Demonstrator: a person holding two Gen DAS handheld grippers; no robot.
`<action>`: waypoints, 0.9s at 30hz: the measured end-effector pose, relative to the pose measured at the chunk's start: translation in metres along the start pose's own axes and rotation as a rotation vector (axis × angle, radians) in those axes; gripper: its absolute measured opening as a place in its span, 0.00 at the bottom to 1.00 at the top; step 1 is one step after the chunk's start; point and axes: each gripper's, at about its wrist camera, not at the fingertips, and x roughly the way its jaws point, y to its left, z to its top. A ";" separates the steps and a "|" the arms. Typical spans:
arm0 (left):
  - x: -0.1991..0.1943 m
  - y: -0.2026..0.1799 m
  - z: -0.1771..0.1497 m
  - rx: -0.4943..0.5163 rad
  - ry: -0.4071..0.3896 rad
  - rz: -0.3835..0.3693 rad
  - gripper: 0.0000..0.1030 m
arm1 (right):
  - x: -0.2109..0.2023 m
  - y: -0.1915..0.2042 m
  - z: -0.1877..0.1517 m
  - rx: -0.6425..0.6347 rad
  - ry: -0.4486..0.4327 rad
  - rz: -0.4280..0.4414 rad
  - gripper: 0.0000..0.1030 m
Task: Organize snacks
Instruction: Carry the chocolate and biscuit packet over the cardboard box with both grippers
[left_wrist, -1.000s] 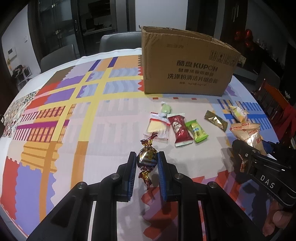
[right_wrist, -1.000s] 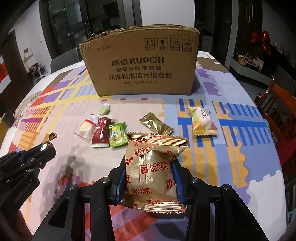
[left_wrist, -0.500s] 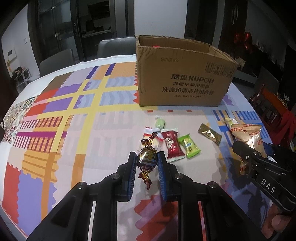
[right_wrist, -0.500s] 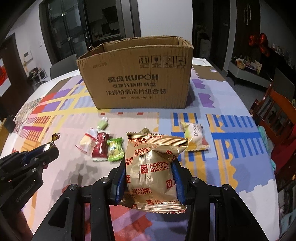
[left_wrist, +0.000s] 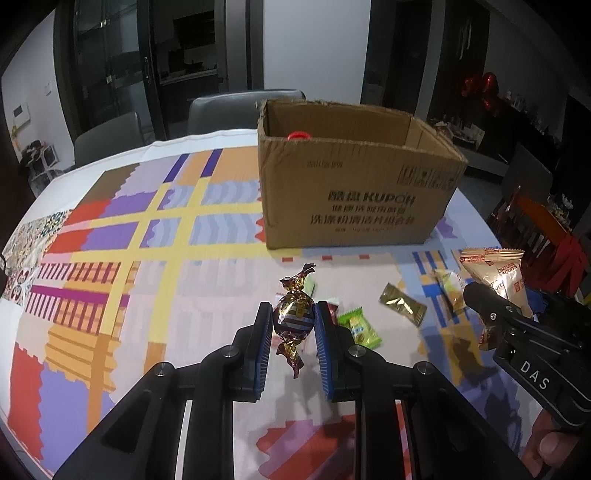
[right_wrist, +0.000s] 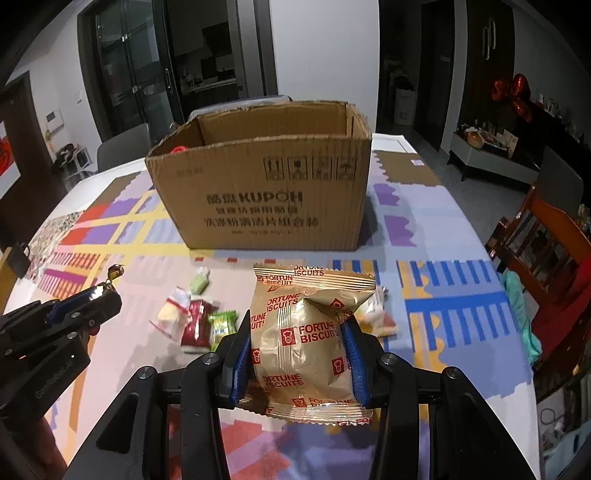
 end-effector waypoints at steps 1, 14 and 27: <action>-0.001 0.000 0.003 0.000 -0.006 0.000 0.23 | -0.001 -0.001 0.003 0.001 -0.005 0.000 0.43; -0.011 -0.009 0.038 0.009 -0.044 -0.009 0.23 | -0.014 -0.006 0.038 -0.009 -0.060 0.003 0.43; -0.015 -0.018 0.079 0.022 -0.094 -0.015 0.23 | -0.019 -0.012 0.074 -0.032 -0.116 -0.005 0.43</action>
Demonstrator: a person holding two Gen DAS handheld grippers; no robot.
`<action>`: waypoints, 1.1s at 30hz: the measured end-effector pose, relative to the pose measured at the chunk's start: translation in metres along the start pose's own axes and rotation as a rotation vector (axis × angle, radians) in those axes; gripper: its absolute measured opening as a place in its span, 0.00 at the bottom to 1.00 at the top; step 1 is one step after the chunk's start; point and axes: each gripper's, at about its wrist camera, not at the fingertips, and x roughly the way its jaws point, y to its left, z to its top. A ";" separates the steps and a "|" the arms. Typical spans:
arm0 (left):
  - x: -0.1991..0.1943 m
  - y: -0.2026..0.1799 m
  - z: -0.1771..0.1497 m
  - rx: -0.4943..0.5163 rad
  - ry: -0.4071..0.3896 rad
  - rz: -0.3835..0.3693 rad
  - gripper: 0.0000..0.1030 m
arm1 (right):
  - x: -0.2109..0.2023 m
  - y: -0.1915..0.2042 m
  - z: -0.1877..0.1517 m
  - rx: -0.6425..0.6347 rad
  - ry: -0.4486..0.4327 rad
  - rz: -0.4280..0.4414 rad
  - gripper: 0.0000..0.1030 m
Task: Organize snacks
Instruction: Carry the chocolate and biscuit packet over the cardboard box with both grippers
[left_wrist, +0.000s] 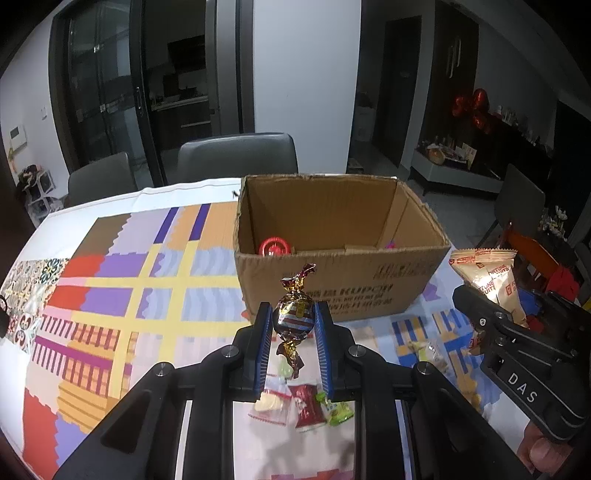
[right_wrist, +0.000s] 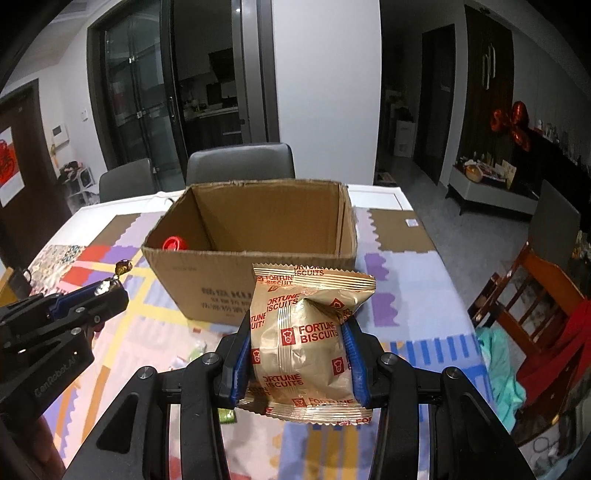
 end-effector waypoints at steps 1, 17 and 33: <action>0.001 -0.001 0.003 0.003 -0.002 0.001 0.23 | 0.001 -0.001 0.003 -0.001 -0.004 0.001 0.43; 0.017 -0.008 0.041 0.027 -0.037 -0.013 0.23 | 0.012 -0.011 0.042 -0.003 -0.061 -0.011 0.43; 0.046 -0.011 0.077 0.051 -0.056 -0.025 0.23 | 0.041 -0.003 0.078 -0.022 -0.081 -0.006 0.43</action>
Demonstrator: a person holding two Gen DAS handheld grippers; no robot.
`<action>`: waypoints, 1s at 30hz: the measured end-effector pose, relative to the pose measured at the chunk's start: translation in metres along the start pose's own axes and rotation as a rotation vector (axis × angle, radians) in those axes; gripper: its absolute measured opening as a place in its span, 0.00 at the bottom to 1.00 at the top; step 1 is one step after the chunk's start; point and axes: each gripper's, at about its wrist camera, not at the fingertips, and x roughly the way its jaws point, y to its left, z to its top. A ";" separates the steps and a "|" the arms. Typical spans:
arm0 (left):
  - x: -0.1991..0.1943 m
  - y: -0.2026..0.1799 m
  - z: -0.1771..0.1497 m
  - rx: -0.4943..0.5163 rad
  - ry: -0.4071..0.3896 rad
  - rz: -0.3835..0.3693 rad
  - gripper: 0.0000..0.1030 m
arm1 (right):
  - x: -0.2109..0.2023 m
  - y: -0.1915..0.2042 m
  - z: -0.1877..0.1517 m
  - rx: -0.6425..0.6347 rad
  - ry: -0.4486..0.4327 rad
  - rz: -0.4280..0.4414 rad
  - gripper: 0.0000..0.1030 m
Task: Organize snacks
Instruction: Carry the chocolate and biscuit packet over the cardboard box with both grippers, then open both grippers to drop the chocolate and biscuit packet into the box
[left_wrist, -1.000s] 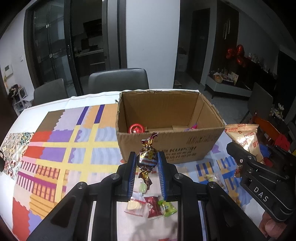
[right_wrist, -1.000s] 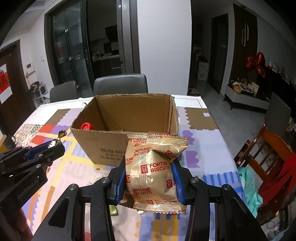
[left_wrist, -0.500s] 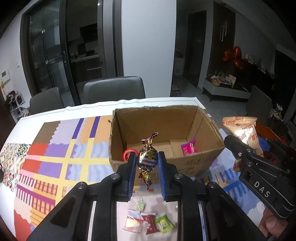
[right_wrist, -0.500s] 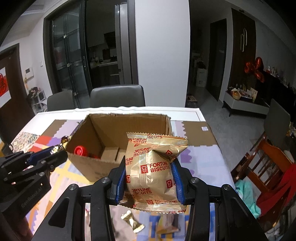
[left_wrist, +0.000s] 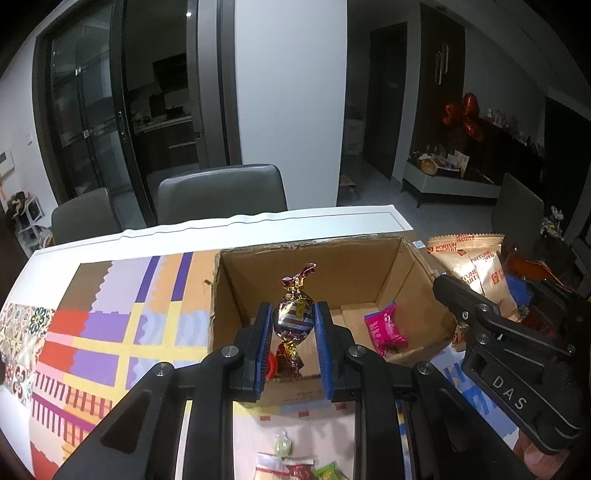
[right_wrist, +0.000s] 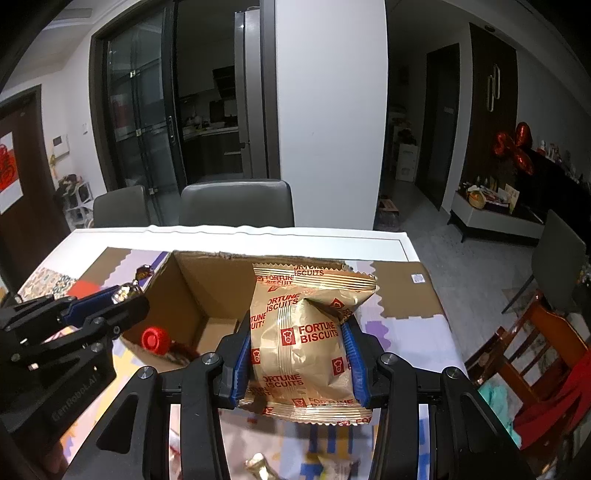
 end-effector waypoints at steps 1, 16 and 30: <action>0.003 0.000 0.001 0.000 0.001 -0.003 0.23 | 0.003 -0.001 0.002 0.002 0.000 0.000 0.43; 0.028 0.006 0.012 -0.015 0.006 0.019 0.33 | 0.028 0.004 0.017 0.002 0.003 0.031 0.44; 0.017 0.012 0.004 -0.056 -0.006 0.095 0.66 | 0.025 -0.006 0.018 0.032 -0.011 -0.021 0.77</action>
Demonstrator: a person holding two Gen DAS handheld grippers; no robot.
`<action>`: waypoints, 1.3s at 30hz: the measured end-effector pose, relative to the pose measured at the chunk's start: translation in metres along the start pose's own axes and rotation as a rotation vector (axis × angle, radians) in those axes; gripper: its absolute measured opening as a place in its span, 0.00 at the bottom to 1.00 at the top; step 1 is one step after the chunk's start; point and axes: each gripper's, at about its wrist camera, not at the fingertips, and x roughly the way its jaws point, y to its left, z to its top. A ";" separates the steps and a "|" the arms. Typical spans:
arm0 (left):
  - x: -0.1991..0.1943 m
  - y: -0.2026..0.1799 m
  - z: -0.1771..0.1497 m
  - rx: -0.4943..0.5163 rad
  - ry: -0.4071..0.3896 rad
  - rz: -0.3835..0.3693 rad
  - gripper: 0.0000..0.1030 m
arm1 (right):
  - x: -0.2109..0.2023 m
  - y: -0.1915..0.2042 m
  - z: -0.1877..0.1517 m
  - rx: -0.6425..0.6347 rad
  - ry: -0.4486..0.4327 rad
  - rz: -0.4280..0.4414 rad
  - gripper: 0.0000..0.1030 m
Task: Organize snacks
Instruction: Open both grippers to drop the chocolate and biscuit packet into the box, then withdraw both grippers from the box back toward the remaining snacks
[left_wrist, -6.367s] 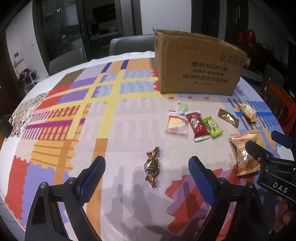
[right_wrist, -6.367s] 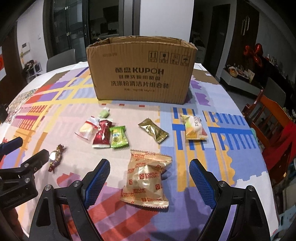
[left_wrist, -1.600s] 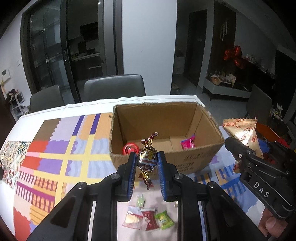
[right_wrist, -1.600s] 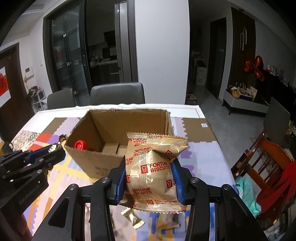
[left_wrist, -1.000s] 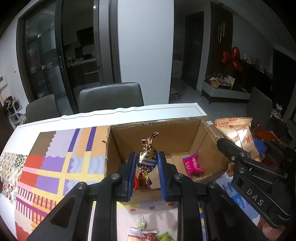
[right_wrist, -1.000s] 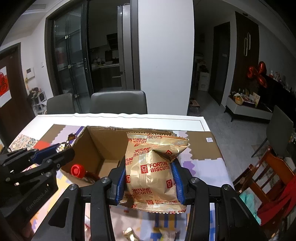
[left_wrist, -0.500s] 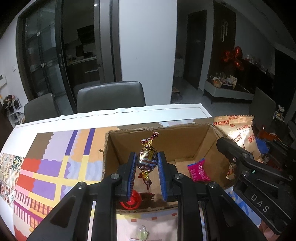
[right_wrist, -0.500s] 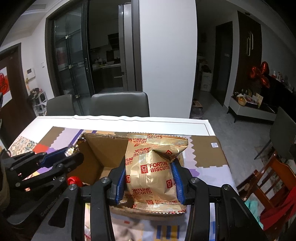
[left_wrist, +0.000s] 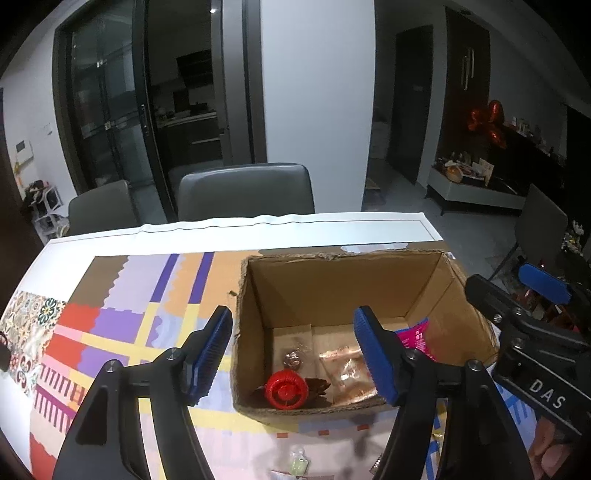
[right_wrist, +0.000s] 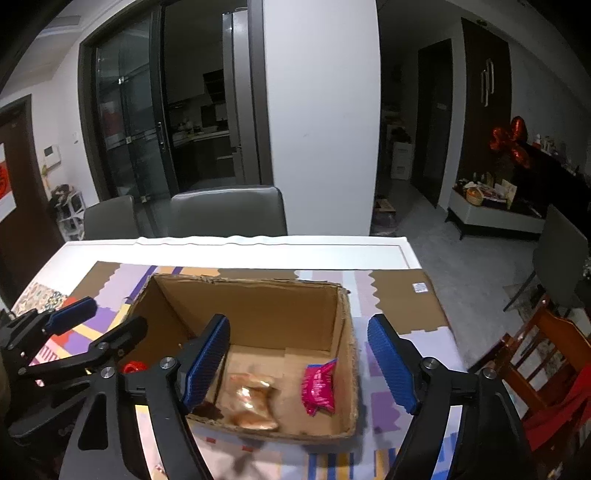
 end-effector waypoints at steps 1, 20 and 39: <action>-0.001 0.001 0.000 -0.001 0.000 0.000 0.67 | -0.002 0.000 -0.001 -0.001 -0.003 -0.004 0.77; -0.048 -0.007 -0.019 -0.001 -0.048 0.028 0.80 | -0.047 -0.011 -0.015 0.007 -0.045 -0.038 0.81; -0.081 -0.016 -0.045 0.015 -0.065 0.032 0.84 | -0.087 -0.021 -0.045 0.008 -0.064 -0.060 0.81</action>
